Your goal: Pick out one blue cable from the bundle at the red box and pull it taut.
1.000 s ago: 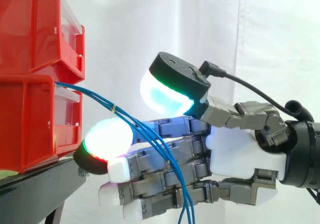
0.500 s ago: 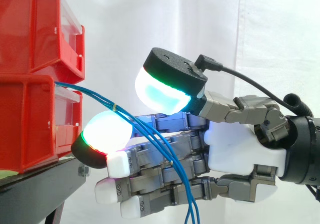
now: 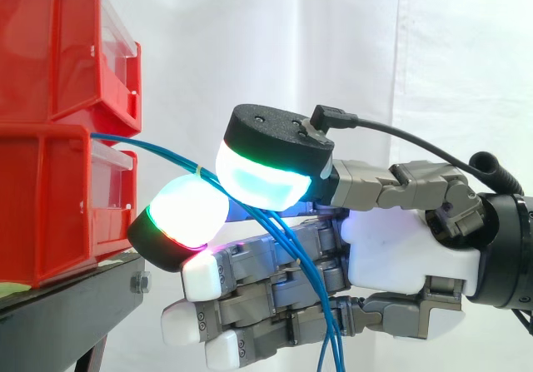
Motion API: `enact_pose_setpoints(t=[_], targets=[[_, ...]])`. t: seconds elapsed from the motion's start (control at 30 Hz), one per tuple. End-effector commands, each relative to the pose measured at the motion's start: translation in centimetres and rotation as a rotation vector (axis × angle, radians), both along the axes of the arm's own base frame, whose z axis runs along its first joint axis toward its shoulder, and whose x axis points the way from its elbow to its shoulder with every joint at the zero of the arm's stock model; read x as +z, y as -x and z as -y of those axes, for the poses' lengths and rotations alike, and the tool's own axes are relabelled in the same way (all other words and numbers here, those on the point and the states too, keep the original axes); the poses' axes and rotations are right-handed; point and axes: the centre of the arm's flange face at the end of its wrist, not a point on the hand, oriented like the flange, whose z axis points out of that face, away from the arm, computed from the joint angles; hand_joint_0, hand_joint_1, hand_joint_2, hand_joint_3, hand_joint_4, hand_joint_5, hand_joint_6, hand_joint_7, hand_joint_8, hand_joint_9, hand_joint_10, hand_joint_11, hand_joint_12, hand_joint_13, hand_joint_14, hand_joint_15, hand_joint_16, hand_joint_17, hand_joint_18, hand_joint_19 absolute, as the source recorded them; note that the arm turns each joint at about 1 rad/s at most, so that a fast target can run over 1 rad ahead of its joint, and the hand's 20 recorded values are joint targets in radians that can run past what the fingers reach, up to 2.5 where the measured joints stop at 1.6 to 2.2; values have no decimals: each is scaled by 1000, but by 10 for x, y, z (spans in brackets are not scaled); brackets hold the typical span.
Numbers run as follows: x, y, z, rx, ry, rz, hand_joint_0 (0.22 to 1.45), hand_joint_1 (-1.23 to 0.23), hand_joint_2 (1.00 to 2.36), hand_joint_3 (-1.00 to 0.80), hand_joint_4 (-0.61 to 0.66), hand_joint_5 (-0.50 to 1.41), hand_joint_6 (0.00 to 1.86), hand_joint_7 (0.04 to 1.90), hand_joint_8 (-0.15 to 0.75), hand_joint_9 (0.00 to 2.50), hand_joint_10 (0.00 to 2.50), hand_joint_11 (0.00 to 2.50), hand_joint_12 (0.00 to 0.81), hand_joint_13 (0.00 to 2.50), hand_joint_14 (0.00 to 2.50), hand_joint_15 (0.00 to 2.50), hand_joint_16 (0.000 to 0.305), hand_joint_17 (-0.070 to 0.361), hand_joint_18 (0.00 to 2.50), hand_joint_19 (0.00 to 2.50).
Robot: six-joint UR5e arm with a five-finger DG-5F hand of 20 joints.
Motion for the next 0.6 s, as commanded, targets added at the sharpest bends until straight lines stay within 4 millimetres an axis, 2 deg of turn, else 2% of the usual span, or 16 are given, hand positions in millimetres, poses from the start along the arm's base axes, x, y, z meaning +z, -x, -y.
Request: enact_pose_setpoints(t=[0.0,0.13,0.3,0.57], targets=[[0,0,0,0,0,0,637,-720,1013,-241,56,-75,501,1286,240,913,18,466,287,743,14,333,47,106,585,491],[0,0,1,-1,0,0,615,-718,1013,-271,48,-74,505,1310,239,925,20,493,286,743,14,337,47,105,586,511],[0,0,2,-3,0,0,586,-662,1009,-362,39,-75,572,1215,246,955,19,506,286,750,15,358,46,104,586,521],[0,0,2,-1,0,0,563,-582,1003,-453,61,-65,592,1209,252,977,19,520,295,761,16,361,47,106,592,528]])
